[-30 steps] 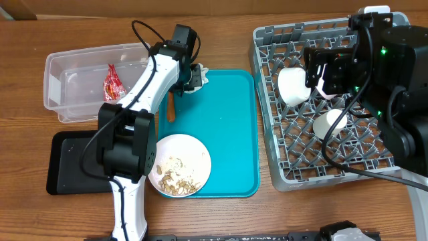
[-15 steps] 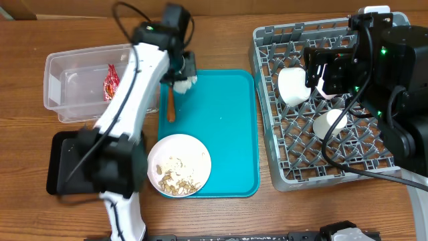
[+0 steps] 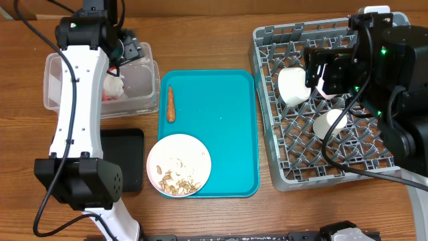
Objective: Sort waste into correct bins and load items into the dishwasher
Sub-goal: 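Move left gripper to the carrot and grasp it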
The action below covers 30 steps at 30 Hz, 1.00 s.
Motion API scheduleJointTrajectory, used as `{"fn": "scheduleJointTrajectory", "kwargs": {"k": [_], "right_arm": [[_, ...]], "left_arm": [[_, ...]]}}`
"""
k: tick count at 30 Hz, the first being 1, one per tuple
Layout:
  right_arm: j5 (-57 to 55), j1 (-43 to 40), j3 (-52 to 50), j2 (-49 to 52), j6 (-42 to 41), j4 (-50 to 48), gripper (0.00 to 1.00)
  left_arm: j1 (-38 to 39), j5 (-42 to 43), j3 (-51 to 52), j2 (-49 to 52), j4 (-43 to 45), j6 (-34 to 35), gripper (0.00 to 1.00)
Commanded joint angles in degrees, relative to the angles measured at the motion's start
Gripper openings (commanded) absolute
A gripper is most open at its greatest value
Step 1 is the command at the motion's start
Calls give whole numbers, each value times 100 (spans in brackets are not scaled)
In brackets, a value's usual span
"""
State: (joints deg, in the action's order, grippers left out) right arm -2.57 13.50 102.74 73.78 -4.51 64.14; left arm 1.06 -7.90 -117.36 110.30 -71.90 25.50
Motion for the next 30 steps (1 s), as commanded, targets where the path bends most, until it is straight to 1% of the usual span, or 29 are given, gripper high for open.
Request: {"fn": "scheduleJointTrajectory", "kwargs": {"k": [1,3,5,6,7,9,11,13,16,19,24,30], "right_arm": [[-28,-24,-2,2,-22,-13,100],[-28,-24,-2,2,-24,-13,100],[-28,-24,-2,2,-22,-13,100],[-28,-24,-2,2,-22,-13,100],[-28,-24,-2,2,-22,-13,100],[-28,-24,-2,2,-22,-13,100],[-28,-24,-2,2,-22,-13,100],[-28,-24,-2,2,-22,-13,100],[-28,-24,-2,2,-22,-13,100],[-28,-24,-2,2,-24,-13,100],[-28,-24,-2,2,-22,-13,100],[-28,-24,-2,2,-22,-13,100]], "left_arm": [[271,514,-109,-153,-92,-70,100],[498,601,-109,-234,-199,-74,98],[811,544,-105,-243,-404,-109,88],[990,455,-68,-225,-518,-107,79],[1204,328,24,-201,-621,-85,76],[1556,-46,291,-153,-761,275,76],[1853,-332,719,-114,-691,675,77],[2079,-540,1318,-66,-415,966,77],[2186,-756,2149,2,59,1419,69],[2109,-909,2791,59,647,1635,69],[1843,-903,3220,109,1314,1582,71],[1788,-693,3613,116,2116,616,70]]}}
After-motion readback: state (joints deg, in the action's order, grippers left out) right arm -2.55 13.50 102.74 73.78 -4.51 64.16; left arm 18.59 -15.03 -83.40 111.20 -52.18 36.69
